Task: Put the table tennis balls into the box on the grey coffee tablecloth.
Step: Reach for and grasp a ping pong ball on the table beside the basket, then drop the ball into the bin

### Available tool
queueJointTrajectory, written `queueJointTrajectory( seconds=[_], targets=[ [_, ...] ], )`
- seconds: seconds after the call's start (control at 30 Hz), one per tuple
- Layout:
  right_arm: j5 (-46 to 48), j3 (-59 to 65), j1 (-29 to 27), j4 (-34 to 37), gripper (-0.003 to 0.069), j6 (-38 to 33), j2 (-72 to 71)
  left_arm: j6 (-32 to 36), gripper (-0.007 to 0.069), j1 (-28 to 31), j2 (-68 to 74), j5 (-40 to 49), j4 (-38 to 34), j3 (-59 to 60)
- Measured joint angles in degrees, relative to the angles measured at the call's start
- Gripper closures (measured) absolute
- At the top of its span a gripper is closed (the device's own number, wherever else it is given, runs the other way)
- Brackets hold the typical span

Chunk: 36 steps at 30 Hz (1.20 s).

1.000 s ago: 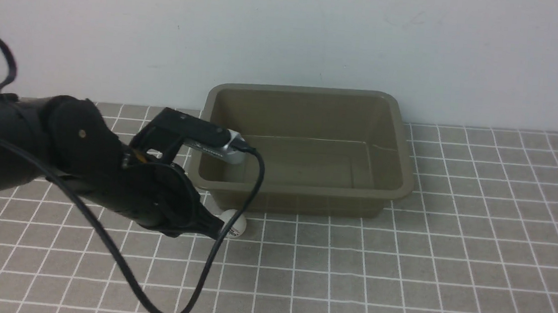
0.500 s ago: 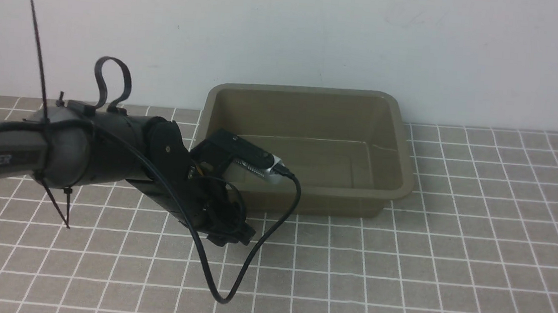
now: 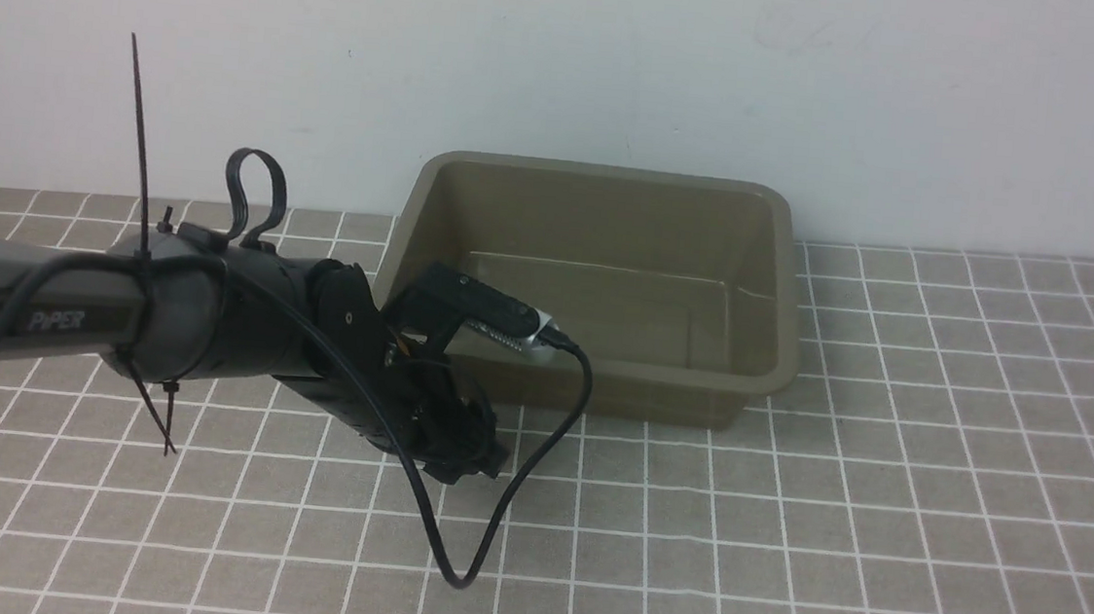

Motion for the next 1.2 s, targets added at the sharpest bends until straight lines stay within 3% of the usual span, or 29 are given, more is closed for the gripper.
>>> queueJointTrajectory(
  seconds=[0.03, 0.33, 0.47, 0.63, 0.8, 0.87, 0.93, 1.07, 1.17, 1.2],
  targets=[
    [0.0, 0.0, 0.0, 0.0, 0.0673, 0.0, 0.0, 0.0, 0.0279, 0.0, 0.0, 0.41, 0.0, 0.0],
    [0.0, 0.0, 0.0, 0.0, 0.0673, 0.0, 0.0, 0.0, 0.0279, 0.0, -10.27, 14.27, -1.8, -0.05],
    [0.0, 0.0, 0.0, 0.0, 0.0673, 0.0, 0.0, 1.45, 0.0279, -0.24, -16.17, 13.35, -5.84, -0.73],
    [-0.02, 0.0, 0.0, 0.0, 0.0673, 0.0, 0.0, 7.32, 0.0279, -0.48, -15.24, 12.05, -6.69, -10.29],
    [-0.02, 0.0, 0.0, 0.0, 0.0673, 0.0, 0.0, 7.69, 0.0276, -0.48, -6.93, 16.38, -6.33, -21.89],
    [-0.02, 0.0, 0.0, 0.0, 0.0673, 0.0, 0.0, 5.75, 0.0246, -0.43, -3.51, 19.06, -5.53, -25.76],
    [-0.02, 0.0, 0.0, 0.0, 0.0673, 0.0, 0.0, 2.65, 0.016, -0.38, -0.21, 22.08, -3.01, -29.58],
    [-0.02, 0.0, 0.0, 0.0, 0.0673, 0.0, 0.0, -2.16, 0.0093, -0.38, 1.15, 26.91, 1.37, -32.69],
    [-0.06, 0.0, 0.0, 0.0, 0.0673, 0.0, 0.0, -8.38, 0.0237, -0.38, -0.61, 33.63, 9.24, -35.09],
    [-0.06, 0.0, 0.0, 0.0, 0.0673, 0.0, 0.0, -9.97, 0.0329, -0.38, -1.85, 35.18, 12.15, -35.15]
  ],
)
